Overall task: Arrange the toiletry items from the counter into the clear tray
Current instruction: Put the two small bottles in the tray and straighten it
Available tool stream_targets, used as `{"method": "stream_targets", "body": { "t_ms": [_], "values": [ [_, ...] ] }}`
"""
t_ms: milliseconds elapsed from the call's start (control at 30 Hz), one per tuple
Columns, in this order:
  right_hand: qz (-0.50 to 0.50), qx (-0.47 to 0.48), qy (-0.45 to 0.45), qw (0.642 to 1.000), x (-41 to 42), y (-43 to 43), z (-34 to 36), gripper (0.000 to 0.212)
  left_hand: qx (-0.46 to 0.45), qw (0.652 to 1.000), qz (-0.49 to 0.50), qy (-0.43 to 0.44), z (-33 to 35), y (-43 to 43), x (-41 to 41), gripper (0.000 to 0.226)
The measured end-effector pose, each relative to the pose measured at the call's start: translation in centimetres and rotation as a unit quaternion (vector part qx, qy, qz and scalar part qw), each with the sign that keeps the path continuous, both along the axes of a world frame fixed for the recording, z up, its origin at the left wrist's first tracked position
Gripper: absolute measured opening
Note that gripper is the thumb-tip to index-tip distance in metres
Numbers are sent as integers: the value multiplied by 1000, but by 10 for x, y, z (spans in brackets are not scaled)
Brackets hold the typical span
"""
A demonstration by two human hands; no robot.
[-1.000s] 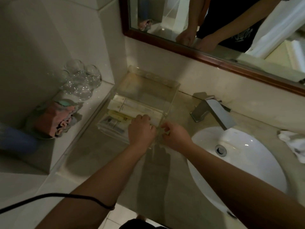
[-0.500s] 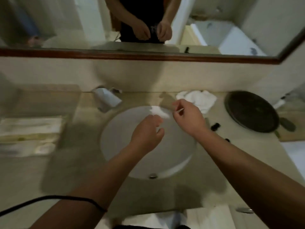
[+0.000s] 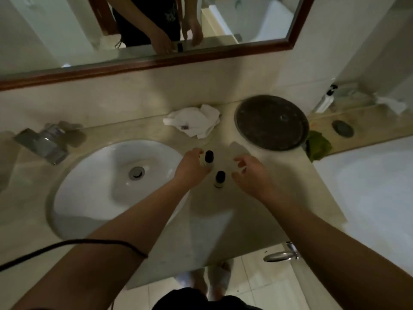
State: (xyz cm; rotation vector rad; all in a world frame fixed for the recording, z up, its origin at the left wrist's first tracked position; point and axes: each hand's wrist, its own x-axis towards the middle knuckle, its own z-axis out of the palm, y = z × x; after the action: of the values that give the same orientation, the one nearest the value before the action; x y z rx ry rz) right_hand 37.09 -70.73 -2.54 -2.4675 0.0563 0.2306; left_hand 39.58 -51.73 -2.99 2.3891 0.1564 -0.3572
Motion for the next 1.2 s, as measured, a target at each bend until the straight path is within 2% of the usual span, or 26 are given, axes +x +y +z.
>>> {"method": "stream_targets", "body": {
  "t_ms": [133,200,400,500,633,800,933,1067,1200],
  "values": [
    [33,42,83,995,1,13,-20,49,0,1000,14,3,-7,-10,9,62],
    [54,43,97,993,7,19,-22,50,7,1000,13,3,-7,-14,10,57],
    [130,4,82,988,17,25,-23,25,-9,999,41,15,-13,-23,19,26],
    [113,17,72,991,18,25,-29,23,-21,998,53,4,-17,-24,20,15],
    [75,55,41,995,23,37,-22,20,-70,994,88,4,-3,-3,5,16],
    [63,180,52,980,19,85,18,20,-156,974,163,-17,23,69,-39,17],
    [115,230,61,964,5,156,50,15,-201,953,227,-21,46,143,-82,12],
    [176,264,74,945,-29,259,72,4,-227,927,292,-65,62,238,-134,15],
    [202,283,92,933,-63,361,76,7,-235,908,331,-107,72,334,-182,15]
  ]
}}
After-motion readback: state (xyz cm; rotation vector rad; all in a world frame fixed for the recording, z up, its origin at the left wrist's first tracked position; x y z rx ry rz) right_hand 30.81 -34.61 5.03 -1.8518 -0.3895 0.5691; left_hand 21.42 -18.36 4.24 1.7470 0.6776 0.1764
